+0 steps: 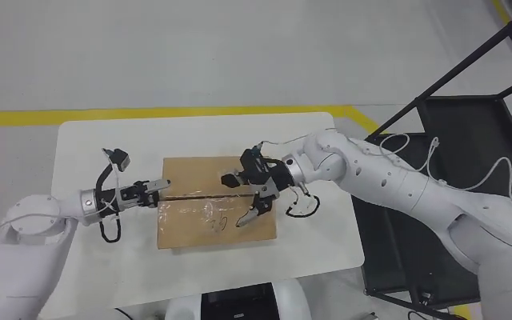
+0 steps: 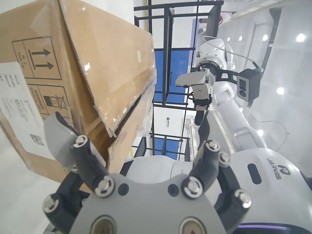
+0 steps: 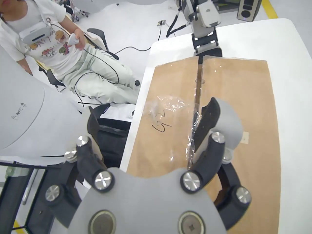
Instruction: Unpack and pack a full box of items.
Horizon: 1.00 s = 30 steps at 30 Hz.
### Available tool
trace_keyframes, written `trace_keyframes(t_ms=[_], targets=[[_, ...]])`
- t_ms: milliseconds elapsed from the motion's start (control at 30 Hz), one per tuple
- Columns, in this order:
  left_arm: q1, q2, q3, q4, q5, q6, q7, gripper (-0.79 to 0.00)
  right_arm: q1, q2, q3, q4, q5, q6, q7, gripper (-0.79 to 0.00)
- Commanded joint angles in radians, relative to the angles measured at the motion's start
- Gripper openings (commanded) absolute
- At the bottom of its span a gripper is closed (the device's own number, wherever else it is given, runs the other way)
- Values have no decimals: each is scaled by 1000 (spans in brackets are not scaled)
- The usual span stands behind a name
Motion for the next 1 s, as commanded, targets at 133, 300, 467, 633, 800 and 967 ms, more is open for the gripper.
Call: trace_keyframes(t_ms=[133,300,467,633,800,967], targets=[[-143,-32,172,57,26,6,-19,0,-79,132,27,-54,-18,0,-94,0],[-244,-66,302,95,36,4,-17,0,-135,214,44,-94,-10,0,-141,0],[-300,-86,353,153,16,-19,-7,0,-155,257,61,-106,-2,0,-128,0],[-301,-84,338,179,3,-35,-7,0,-155,257,61,-106,-2,0,-128,0],[-301,-84,338,179,3,-35,-7,0,-155,257,61,-106,-2,0,-128,0],[-301,-84,338,179,3,-35,-7,0,-155,257,61,-106,-2,0,-128,0]])
